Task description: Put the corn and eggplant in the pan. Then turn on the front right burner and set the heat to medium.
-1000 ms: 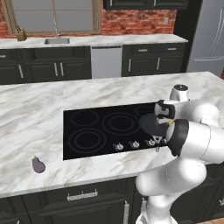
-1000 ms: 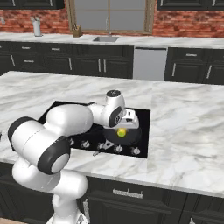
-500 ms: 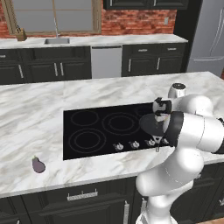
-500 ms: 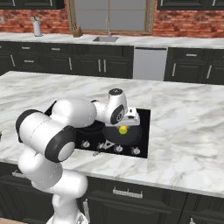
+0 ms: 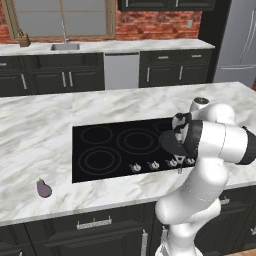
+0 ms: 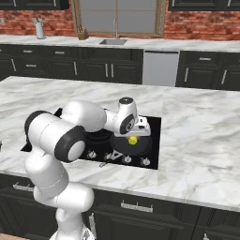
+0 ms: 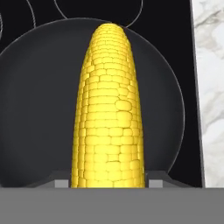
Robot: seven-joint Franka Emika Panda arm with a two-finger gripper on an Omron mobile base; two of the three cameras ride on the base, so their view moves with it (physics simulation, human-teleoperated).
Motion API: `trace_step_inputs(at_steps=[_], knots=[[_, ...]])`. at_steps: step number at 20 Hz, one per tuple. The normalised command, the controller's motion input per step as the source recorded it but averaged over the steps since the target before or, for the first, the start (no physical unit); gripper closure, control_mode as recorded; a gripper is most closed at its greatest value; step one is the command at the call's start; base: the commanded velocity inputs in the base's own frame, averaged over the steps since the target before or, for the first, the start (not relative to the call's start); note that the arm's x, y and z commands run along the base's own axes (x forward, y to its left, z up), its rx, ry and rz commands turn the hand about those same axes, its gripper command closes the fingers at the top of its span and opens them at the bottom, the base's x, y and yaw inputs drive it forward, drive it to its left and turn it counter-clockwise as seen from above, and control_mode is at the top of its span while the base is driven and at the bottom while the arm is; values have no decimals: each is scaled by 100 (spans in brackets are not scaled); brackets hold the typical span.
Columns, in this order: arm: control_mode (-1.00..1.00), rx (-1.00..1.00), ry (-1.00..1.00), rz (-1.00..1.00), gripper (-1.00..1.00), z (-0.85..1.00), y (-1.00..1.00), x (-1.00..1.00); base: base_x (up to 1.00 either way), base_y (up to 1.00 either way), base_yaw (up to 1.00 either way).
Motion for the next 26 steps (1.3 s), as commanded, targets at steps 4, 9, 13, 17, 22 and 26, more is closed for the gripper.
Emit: trace_step_inputs(at_steps=[4,9,13,17,22,26], knots=[[-100,0,0,0,100,-30,0,0,0,0,0],[-100,0,0,0,100,-21,0,0,0,0,0],[-100,0,0,0,100,-20,0,0,0,0,0],[-100,0,0,0,100,-20,0,0,0,0,0],[-100,0,0,0,100,-11,0,0,0,0,0],[-100,0,0,0,-100,0,0,0,0,0,0]])
